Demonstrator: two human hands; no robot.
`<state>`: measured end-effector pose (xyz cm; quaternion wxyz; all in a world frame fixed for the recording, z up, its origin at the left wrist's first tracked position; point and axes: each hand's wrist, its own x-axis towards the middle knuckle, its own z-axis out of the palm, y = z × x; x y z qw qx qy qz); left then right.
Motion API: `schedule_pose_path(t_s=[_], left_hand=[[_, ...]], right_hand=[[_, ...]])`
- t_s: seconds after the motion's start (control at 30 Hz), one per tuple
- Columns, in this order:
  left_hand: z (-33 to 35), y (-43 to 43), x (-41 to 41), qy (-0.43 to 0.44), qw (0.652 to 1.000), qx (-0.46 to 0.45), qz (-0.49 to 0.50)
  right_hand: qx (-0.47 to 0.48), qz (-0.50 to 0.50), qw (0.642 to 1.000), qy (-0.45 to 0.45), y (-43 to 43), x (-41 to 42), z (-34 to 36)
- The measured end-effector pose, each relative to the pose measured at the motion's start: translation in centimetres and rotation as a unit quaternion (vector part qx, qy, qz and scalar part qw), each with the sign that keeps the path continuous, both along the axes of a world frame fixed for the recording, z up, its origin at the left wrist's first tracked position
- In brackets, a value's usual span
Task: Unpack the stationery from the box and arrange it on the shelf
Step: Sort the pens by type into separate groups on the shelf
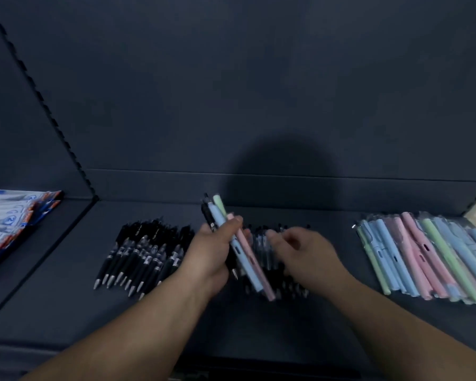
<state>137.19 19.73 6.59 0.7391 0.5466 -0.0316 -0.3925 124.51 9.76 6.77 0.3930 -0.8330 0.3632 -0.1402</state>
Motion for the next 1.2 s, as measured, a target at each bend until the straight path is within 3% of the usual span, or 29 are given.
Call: schedule_pose_path(t_s=[0.17,0.37,0.47,0.67,1.0,1.2], left_hand=[[0.5,-1.1,-1.8,0.002,0.999,-0.032,0.037],[0.5,-1.0,-2.8,-0.047,0.998,0.027,-0.016],[0.4,-1.0,-2.8,-0.082,0.994,0.05,-0.046],[0.6,-0.7,-1.9,-0.092,0.995,0.01,-0.022],[0.3,-0.3,-3.5,-0.055,0.995,-0.007,-0.087],[1.1,-2.0,-5.6,-0.09,0.99,0.0,-0.107]], right_hand=[[0.182,0.148,0.972,-0.018,1.7,-0.9,0.5],[0.187,0.163,0.968,-0.035,1.2,-2.3,-0.1],[0.2,0.133,0.969,-0.055,1.4,-2.8,-0.3],[0.187,0.074,0.976,-0.079,1.9,-4.4,-0.5],[0.262,0.008,0.953,-0.152,3.4,-5.8,0.1],[0.311,-0.021,0.937,-0.16,1.6,-8.0,0.9]])
